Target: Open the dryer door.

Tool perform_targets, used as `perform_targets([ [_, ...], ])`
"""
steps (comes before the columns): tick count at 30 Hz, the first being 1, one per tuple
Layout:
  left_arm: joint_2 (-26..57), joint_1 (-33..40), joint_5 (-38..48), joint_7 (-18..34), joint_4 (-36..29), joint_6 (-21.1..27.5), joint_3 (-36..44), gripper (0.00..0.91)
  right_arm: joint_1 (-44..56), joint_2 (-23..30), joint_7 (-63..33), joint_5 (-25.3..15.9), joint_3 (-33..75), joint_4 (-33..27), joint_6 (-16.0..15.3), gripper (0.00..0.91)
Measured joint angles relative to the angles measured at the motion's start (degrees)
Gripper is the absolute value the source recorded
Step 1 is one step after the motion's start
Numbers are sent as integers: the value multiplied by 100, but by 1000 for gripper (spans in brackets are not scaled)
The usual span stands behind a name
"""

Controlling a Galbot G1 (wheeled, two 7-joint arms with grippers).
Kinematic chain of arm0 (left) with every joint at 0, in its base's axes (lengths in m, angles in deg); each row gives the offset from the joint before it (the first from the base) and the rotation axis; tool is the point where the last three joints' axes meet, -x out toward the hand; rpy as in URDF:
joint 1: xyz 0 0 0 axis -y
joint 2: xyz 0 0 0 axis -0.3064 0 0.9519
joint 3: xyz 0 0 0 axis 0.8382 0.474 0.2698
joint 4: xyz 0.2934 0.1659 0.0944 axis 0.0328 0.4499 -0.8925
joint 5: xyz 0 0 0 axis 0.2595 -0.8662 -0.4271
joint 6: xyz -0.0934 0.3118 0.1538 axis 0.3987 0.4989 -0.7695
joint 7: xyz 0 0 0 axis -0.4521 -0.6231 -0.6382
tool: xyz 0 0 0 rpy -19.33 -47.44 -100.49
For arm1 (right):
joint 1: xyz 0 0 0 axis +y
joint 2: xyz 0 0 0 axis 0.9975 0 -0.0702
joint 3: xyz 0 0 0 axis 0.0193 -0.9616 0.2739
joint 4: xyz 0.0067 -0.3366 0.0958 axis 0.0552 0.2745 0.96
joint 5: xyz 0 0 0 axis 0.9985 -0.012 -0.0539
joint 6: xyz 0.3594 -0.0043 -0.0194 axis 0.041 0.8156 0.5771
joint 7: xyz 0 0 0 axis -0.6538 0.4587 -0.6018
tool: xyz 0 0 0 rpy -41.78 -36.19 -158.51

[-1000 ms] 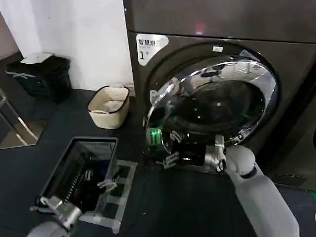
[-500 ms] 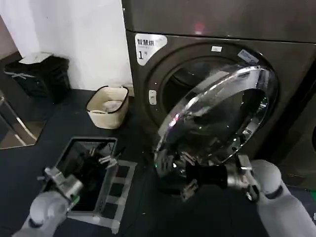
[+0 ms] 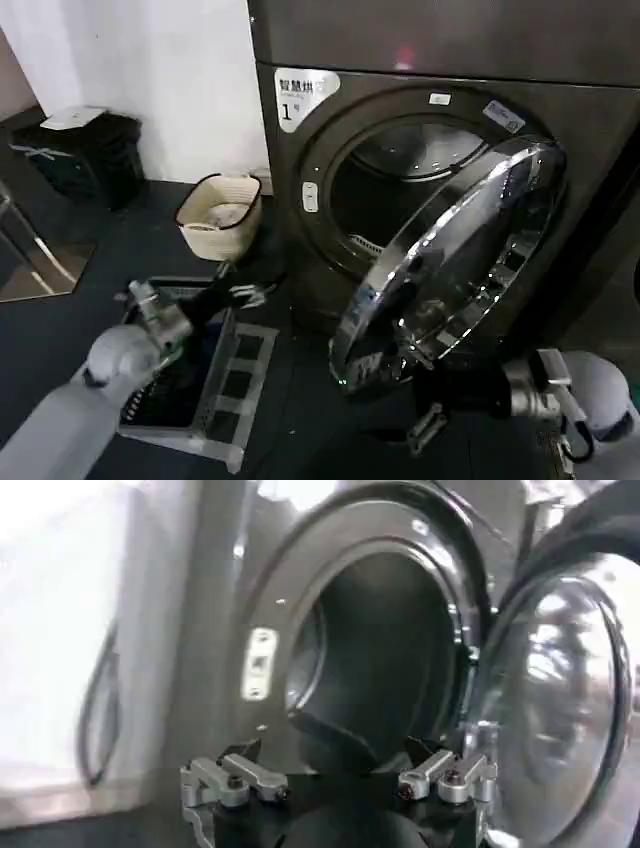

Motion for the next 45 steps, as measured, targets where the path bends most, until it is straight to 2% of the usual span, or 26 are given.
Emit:
perform_targets([
  [9,-311,1108,-2,-62,497,-84,1246,907,626,187,211,110,1645,-363,273,907],
  [18,-841,1871,-30,-324,901,-97,2146,907,1283,505,-57,-66,3438,-879,487,907],
  [22,-1012,2067,-41,-369,968,-94,2448,907,1572,655,-459,-242,4155,-1157,585,907],
  [28,-1137,2214,-71,-443,862,-84,2791,907,1879,736,-1109,-170,5144,-1611,545,907],
  [31,-1151,2251,-91,-446,800,-105,2939,907,1970,718,-1622,35,5592,-1791,540,907],
  [38,-1289,2381,-108,-396,639,-119,3332,907,2130,794,-3112,445,6347,-1819,508,907],
  [45,-1530,2523,-141,-254,560,-200,3710,907,2193,921,-4402,463,6757,-1645,232,907],
])
